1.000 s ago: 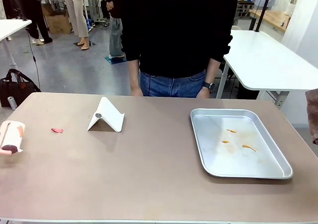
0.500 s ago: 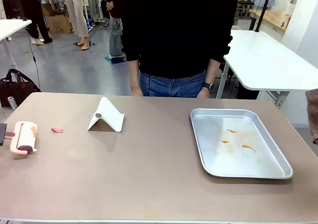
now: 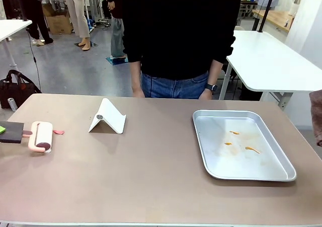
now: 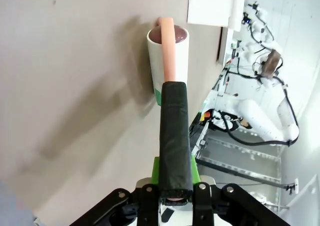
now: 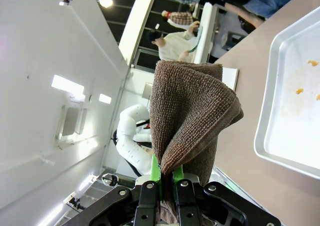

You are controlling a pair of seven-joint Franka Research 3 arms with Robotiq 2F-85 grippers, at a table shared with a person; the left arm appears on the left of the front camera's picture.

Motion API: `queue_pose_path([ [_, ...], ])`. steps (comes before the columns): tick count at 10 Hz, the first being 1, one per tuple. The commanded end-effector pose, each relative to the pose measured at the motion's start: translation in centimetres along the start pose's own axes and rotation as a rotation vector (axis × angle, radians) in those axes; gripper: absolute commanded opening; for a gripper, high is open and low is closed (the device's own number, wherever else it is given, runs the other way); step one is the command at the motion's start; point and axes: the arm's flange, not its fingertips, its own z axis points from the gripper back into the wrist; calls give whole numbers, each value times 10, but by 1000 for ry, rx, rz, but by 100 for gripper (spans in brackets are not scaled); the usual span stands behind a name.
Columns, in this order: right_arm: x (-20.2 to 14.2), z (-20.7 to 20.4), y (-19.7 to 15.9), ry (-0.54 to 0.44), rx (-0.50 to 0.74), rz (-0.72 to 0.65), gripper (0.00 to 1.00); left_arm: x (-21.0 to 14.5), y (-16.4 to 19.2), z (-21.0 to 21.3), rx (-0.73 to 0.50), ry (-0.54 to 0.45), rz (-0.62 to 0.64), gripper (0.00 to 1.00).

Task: Clean the surface of the table.
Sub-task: If a person points to the right, clean the right side of the table with your right hand, and if they point to the left, clean the left side with your left hand.

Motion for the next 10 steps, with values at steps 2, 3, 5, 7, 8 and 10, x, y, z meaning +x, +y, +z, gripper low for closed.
queue_pose_path([
  [2, 1, 0, 7, -13, 22, -9, 0, 20, -5, -15, -74, -28, 126, 22],
  [3, 1, 0, 7, -13, 22, -9, 0, 26, -4, -20, -77, -23, 165, 22],
  [5, 1, 0, 7, -13, 22, -9, 0, 32, -3, -29, -80, -29, 231, 22],
  [7, 1, 0, 7, -13, 22, -9, 0, 39, -7, -39, -50, -51, 265, 22],
  [8, 1, 0, 7, -13, 22, -9, 0, 42, -11, -44, -44, -48, 254, 22],
  [10, 1, 0, 7, -13, 22, -9, 0, 50, -14, -55, -47, -49, 245, 22],
])
